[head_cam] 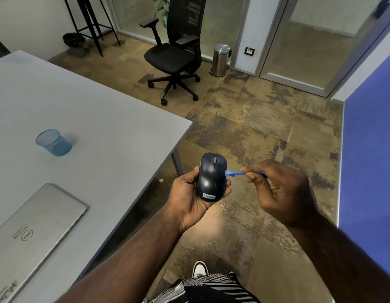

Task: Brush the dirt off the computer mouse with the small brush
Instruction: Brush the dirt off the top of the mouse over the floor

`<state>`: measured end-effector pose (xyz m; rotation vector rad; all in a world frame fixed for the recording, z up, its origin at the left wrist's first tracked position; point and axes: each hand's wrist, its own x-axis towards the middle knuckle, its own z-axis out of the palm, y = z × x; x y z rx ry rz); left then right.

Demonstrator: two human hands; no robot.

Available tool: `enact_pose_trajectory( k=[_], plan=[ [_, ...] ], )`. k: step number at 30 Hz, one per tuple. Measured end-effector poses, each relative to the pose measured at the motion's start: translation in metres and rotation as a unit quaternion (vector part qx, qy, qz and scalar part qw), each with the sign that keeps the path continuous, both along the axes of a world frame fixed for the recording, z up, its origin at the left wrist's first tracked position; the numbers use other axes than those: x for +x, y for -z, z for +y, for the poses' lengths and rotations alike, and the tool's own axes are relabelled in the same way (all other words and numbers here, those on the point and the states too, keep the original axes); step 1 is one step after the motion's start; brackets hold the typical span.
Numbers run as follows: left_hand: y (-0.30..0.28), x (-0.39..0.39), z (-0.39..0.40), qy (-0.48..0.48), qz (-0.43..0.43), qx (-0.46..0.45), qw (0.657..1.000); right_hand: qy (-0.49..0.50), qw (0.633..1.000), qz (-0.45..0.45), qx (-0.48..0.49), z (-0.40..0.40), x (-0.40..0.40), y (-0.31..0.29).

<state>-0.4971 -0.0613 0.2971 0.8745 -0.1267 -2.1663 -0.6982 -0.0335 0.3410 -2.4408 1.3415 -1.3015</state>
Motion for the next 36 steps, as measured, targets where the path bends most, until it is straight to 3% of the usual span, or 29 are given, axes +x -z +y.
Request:
enact_pose_trajectory(
  k=[7, 12, 17, 22, 28, 33, 36],
  plan=[
    [0.005, 0.000, 0.000, -0.003, 0.000, -0.012, 1.000, -0.058, 0.997, -0.044, -0.002, -0.006, 0.003, 0.001],
    [0.008, 0.000, 0.001, 0.002, 0.007, -0.022, 1.000, 0.051, 0.997, -0.049, 0.020, -0.026, 0.003, 0.004],
    [0.009, 0.002, -0.003, -0.015, 0.026, -0.018, 0.999, 0.011, 0.995, -0.090, 0.032, -0.029, 0.005, 0.008],
    [0.009, 0.002, -0.005, -0.016, 0.040, -0.028, 0.999, 0.077, 0.986, -0.138, 0.056, -0.042, 0.003, 0.012],
    [0.014, 0.002, -0.007, -0.034, 0.048, -0.015, 0.998, -0.024, 0.984, -0.150, 0.089, -0.032, 0.013, 0.013],
    [0.014, 0.003, -0.007, -0.022, 0.067, -0.037, 0.997, 0.077, 0.980, -0.172, 0.063, -0.045, 0.007, 0.017],
    [0.014, 0.004, -0.008, -0.021, 0.070, -0.043, 0.996, 0.087, 0.980, -0.169, 0.058, -0.044, 0.006, 0.019]
  ],
)
